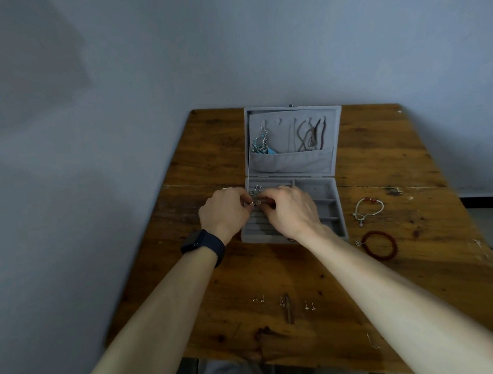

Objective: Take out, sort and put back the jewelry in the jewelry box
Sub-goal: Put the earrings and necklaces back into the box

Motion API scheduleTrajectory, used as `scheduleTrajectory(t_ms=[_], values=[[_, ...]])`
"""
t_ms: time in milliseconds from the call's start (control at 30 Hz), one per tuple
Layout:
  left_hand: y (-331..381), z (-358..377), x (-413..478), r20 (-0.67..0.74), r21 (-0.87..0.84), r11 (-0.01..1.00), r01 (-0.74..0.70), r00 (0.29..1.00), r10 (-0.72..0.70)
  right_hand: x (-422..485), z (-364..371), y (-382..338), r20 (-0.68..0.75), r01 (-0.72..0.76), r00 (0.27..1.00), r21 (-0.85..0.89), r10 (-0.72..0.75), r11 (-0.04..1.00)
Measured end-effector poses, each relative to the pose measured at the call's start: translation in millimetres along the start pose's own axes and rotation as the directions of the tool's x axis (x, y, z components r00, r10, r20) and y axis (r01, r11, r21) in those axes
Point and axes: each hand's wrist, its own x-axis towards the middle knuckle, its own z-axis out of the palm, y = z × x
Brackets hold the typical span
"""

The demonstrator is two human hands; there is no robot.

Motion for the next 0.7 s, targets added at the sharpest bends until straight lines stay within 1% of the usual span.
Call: scheduleTrajectory(t_ms=[200,300,400,500,600,700], values=[[-4,-8,-13,-0.005,-0.070,0.997,-0.015,1.000,0.014,-18,-16,3,-0.056,-0.001,0.998,0.127,0.008,0.992],[-11,-10,-31,-0.042,-0.148,0.989,-0.025,0.999,0.019,-40,-29,6,-0.086,-0.017,0.996,0.215,0.036,0.976],[-20,-10,-55,-0.036,-0.230,0.972,-0.042,0.999,0.034,-71,-40,6,-0.108,-0.016,0.993,0.262,0.046,0.965],[-30,-12,-79,-0.042,-0.315,0.949,-0.036,0.999,0.024,-108,-43,2,-0.082,0.005,0.996,0.252,0.016,0.968],[-40,-9,-108,-0.015,-0.381,0.924,-0.015,1.000,0.010,-141,-35,-4,-0.020,0.015,1.000,0.215,-0.011,0.977],[-46,4,-136,0.016,-0.386,0.922,-0.018,1.000,0.027,-162,-23,-10,0.000,0.030,1.000,0.168,-0.030,0.985]])
